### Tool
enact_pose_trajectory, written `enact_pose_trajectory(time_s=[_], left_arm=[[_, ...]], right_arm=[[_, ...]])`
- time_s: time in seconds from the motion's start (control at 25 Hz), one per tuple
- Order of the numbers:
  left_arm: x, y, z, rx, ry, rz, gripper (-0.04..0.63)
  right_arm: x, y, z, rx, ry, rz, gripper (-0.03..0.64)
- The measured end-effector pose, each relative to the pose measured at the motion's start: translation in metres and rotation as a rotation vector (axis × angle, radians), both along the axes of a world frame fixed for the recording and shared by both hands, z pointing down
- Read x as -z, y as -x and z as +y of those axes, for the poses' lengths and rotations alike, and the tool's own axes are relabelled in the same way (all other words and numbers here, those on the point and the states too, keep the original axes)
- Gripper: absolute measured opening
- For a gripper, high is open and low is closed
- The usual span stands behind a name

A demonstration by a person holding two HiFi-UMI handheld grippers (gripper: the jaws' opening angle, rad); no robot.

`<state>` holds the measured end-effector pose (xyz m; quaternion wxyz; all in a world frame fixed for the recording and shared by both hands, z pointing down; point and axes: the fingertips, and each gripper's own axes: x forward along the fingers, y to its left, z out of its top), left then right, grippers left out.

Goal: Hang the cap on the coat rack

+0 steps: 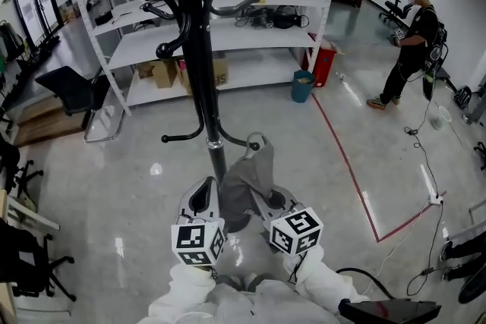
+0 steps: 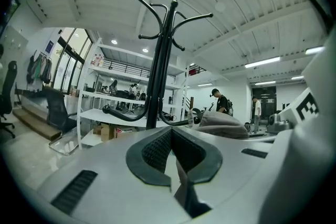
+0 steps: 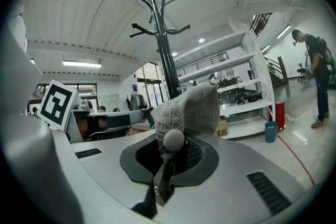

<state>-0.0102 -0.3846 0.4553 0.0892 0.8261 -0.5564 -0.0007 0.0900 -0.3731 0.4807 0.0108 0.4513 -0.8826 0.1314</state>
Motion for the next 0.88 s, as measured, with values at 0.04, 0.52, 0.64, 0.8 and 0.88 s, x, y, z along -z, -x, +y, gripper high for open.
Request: enact_pose_trajectory(time_s=[0.04, 0.52, 0.64, 0.8, 0.88], left_arm=[[-0.001, 0.001, 0.000, 0.004, 0.004, -0.003, 0.000], [-0.019, 0.001, -0.011, 0.016, 0.055, -0.034, 0.000], [-0.024, 0.003, -0.011, 0.024, 0.068, -0.039, 0.000], [-0.029, 0.008, -0.014, 0.041, 0.083, -0.044, 0.000], [-0.032, 0.011, -0.014, 0.053, 0.093, -0.045, 0.000]], right_arm=[[-0.003, 0.000, -0.001, 0.000, 0.011, -0.012, 0.021], [-0.041, -0.008, -0.015, -0.003, 0.110, -0.070, 0.021], [-0.052, -0.006, -0.019, 0.004, 0.126, -0.067, 0.021], [-0.066, -0.004, -0.028, 0.012, 0.150, -0.066, 0.021], [-0.071, -0.003, -0.033, 0.016, 0.161, -0.065, 0.021]])
